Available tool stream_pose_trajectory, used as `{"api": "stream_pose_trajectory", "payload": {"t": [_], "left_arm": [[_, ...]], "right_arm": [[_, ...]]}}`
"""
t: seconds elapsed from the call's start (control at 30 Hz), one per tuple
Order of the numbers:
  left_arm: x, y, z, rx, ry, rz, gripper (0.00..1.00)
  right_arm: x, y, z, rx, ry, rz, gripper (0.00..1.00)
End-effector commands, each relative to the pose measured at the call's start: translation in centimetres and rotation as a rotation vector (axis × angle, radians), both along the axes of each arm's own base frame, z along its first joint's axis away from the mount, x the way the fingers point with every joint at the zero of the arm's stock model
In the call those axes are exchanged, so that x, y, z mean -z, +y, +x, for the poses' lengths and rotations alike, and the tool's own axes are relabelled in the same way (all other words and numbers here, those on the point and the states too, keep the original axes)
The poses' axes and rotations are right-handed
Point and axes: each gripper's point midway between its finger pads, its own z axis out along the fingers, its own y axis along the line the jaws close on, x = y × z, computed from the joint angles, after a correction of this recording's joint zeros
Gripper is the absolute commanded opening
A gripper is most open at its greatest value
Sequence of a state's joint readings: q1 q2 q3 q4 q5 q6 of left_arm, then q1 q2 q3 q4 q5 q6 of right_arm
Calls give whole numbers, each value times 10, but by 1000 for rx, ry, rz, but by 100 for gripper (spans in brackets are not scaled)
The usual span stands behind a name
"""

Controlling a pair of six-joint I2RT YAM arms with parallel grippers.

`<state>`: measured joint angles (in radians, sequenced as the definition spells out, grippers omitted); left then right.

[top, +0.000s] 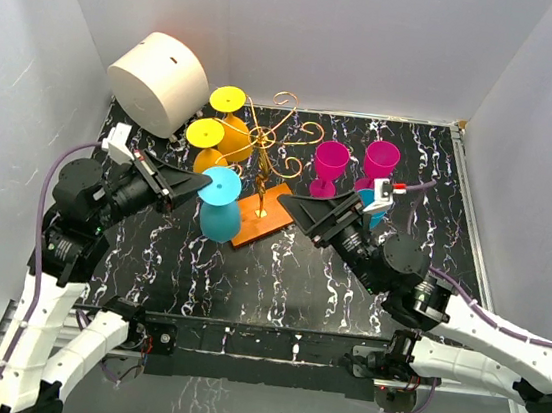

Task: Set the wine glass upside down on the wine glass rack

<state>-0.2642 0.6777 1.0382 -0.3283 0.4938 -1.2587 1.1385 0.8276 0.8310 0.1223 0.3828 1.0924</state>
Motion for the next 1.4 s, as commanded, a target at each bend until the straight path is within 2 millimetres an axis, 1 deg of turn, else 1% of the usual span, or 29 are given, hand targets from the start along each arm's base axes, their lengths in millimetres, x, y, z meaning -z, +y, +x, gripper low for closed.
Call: {"api": "stream_pose_trajectory", "payload": {"t": [0.0, 0.07, 0.13, 0.2, 0.27, 0.33, 0.5, 0.8, 0.9, 1.07, 1.37], "left_arm": [[-11, -9, 7, 39, 20, -61, 0], [-3, -12, 12, 48, 51, -60, 0], [2, -15, 19, 54, 57, -75, 0], [1, -18, 26, 59, 49, -92, 0], [-3, -21, 33, 70, 38, -97, 0], [-7, -23, 38, 77, 32, -81, 0], [-10, -27, 53, 77, 35, -57, 0], [-4, -32, 80, 48, 70, -40, 0], [-4, -29, 87, 13, 60, -27, 0], [-3, -25, 90, -15, 53, -14, 0], [9, -13, 89, -87, 65, 44, 0]], "right_arm": [[-4, -25, 14, 136, -38, -43, 73], [-8, -29, 13, 143, -49, -32, 73], [-15, -27, 12, 138, -73, -17, 73], [-22, -25, 12, 133, -96, -7, 73], [-25, -23, 13, 136, -104, -7, 74], [-25, -21, 15, 143, -108, -16, 74], [-23, -20, 18, 151, -109, -37, 74], [-25, -32, 20, 189, -101, -43, 74], [-25, -34, 19, 193, -97, -41, 73], [-22, -35, 19, 192, -85, -39, 74], [-17, -31, 19, 179, -69, -48, 73]]}}
